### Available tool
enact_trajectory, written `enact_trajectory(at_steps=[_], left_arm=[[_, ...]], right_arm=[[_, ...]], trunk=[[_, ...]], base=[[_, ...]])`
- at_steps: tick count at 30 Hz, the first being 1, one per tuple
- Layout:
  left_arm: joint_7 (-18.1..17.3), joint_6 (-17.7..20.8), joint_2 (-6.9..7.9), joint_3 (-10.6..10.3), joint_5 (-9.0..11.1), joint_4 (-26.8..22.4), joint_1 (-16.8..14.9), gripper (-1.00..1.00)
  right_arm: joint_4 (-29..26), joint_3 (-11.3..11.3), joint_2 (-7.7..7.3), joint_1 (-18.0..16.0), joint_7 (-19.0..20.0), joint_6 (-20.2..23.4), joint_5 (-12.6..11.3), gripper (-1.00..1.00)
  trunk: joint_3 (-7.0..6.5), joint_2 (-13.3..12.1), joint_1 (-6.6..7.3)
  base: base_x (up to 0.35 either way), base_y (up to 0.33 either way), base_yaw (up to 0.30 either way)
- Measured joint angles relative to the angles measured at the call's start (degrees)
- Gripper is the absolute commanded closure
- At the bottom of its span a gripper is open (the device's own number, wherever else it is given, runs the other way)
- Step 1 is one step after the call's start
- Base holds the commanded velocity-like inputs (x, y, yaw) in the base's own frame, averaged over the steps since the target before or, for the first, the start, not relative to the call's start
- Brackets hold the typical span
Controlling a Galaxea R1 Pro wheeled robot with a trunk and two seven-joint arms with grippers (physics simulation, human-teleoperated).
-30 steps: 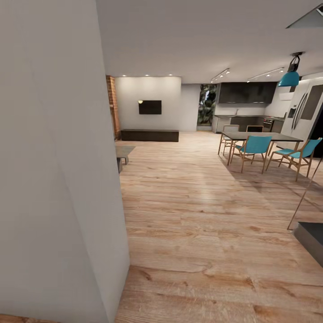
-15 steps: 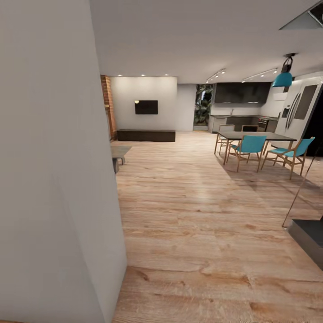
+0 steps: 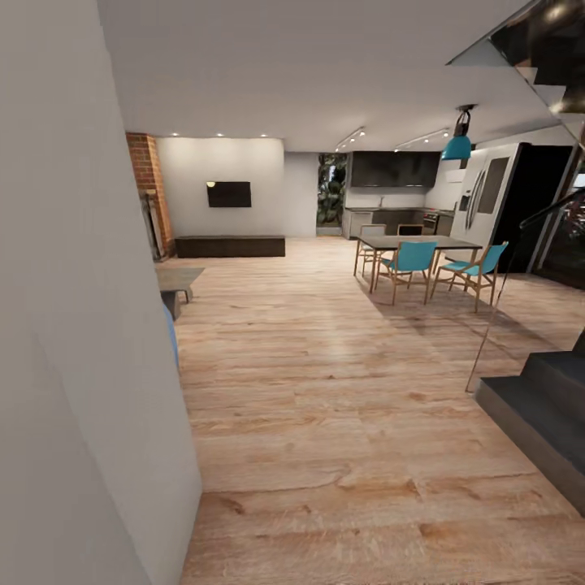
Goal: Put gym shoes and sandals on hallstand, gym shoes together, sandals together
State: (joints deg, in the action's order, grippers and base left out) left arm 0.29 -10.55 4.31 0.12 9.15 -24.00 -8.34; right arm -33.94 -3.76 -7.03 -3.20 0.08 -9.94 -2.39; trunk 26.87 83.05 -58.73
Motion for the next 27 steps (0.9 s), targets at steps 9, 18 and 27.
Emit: enact_trajectory(at_steps=[9,18,27], left_arm=[[0.03,-0.02,-0.01,-0.11,-0.03,0.01,-0.02,-1.00],[0.03,-0.02,-0.02,-0.17,-0.07,0.01,-0.06,-1.00],[0.03,-0.03,-0.10,-0.26,-0.10,0.02,-0.09,-1.00]], right_arm=[[-0.12,-0.20,-0.03,0.00,0.00,0.11,-0.14,-1.00],[-0.41,-0.26,-0.21,0.00,0.00,0.13,-0.16,-1.00],[-0.67,-0.24,-0.32,0.01,0.00,0.13,-0.17,-1.00]], trunk=[[0.00,0.00,-0.02],[0.00,0.00,-0.02],[0.00,0.00,0.00]], base=[[-0.141,-0.104,-0.300],[-0.213,-0.206,-0.300],[-0.021,-0.262,-0.300]])
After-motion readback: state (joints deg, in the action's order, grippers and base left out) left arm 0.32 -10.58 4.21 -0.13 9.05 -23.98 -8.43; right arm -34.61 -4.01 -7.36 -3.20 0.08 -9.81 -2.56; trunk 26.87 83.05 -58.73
